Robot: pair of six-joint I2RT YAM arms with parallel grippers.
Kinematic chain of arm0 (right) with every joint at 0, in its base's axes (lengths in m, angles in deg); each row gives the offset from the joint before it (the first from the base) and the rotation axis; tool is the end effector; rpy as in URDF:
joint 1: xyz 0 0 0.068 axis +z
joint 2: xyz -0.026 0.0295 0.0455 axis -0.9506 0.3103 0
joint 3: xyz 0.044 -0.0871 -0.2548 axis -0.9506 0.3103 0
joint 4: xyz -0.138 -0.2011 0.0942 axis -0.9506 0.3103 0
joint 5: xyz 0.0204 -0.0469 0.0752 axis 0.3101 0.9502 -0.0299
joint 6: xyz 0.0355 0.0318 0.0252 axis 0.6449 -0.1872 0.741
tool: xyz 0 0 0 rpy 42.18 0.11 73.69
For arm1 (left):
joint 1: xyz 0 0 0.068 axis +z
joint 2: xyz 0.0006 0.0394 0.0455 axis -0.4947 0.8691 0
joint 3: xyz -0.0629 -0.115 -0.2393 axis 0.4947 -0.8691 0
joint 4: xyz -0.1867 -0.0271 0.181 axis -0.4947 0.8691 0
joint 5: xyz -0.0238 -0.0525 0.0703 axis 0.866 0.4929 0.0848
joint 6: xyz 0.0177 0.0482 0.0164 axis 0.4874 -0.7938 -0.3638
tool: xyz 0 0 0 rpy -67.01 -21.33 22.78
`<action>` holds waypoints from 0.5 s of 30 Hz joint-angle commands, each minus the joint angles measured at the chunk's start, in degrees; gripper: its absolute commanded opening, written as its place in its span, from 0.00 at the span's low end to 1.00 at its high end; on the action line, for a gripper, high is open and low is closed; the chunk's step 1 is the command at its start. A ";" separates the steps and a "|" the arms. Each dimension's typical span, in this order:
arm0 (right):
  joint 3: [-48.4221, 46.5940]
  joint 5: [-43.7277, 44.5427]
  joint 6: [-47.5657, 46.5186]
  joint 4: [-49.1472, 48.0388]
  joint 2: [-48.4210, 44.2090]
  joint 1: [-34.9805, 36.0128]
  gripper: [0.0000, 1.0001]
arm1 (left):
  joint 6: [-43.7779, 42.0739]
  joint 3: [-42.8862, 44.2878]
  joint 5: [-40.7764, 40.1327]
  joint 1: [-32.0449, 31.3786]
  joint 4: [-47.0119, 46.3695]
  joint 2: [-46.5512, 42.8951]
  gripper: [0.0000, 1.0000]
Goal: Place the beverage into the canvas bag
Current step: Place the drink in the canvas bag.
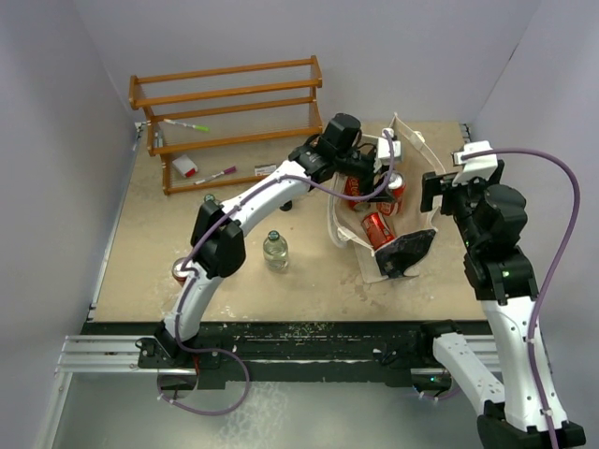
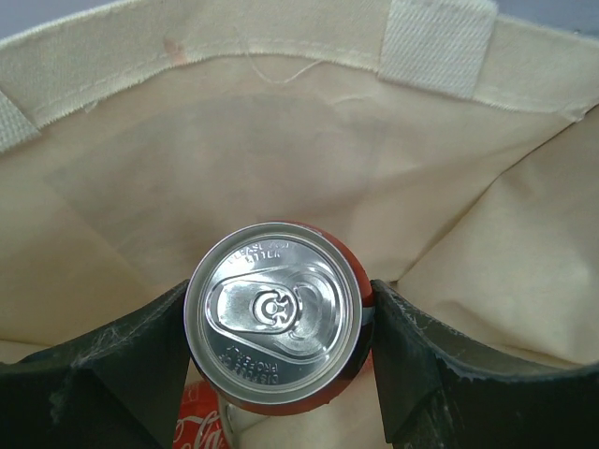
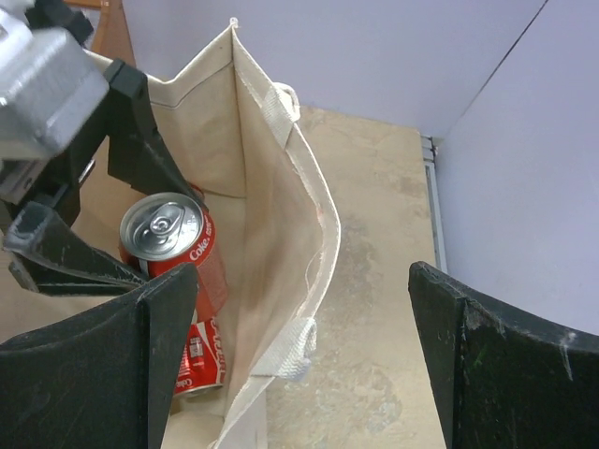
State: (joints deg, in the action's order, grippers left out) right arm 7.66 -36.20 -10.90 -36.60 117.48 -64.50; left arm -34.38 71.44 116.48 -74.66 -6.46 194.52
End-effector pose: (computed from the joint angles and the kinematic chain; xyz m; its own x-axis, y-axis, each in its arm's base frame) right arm 0.1463 0.0152 0.4291 -0.0005 -0.1485 -0.9889 -0.0260 0.9886 -0.1485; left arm 0.3535 -0.3910 0.3294 0.0238 0.2474 -0.9686 0.9961 -0.0878 0.0021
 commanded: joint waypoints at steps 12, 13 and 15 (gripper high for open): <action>1.81 -0.83 1.67 -5.56 1.40 -3.00 0.95 | -16.37 4.67 -0.79 -0.37 4.62 7.16 0.00; 2.03 -0.98 1.75 -5.68 1.45 -3.04 0.95 | -16.94 4.75 -1.34 -0.52 5.15 7.42 0.00; 2.42 -1.47 1.88 -6.00 1.51 -3.20 0.94 | -18.02 4.85 -1.91 -0.77 5.99 7.97 0.00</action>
State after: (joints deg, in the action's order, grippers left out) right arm 9.49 -36.42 -9.91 -39.13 118.79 -67.24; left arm -47.04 73.07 114.43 -75.10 -0.34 201.97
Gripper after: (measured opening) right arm 0.944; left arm 0.711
